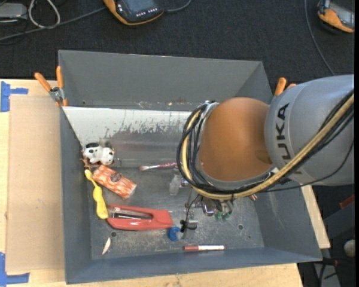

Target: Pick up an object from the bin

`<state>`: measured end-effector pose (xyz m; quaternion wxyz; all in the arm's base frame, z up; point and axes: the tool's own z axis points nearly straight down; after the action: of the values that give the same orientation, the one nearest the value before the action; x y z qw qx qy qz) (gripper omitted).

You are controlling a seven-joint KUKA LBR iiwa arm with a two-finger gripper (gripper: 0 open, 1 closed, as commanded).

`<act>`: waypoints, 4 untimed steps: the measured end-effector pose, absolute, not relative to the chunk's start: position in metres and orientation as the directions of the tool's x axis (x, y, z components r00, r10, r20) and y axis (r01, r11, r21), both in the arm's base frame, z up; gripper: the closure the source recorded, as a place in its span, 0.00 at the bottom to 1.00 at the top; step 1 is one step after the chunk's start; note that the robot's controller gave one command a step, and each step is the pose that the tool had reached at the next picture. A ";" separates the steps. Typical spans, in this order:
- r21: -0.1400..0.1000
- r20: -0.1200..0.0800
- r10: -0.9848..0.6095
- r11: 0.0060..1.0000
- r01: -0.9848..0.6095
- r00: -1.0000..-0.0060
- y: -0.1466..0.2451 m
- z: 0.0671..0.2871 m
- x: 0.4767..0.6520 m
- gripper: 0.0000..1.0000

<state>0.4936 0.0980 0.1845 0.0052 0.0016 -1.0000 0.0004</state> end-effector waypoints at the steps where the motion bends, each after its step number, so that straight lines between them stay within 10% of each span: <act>1: 0.000 0.002 0.000 1.000 0.000 -1.000 0.097 0.189 0.495 0.00; 3: 0.002 -0.007 0.018 1.000 0.018 -1.000 0.114 0.071 0.481 0.00; 4: 0.004 -0.001 0.113 0.994 0.113 -0.994 0.111 0.070 0.484 1.00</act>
Offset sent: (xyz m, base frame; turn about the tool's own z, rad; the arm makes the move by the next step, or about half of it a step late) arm -0.0050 0.0051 -0.1145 0.1589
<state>0.4837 0.1114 0.0704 -0.0007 -0.0568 -0.9984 -0.0018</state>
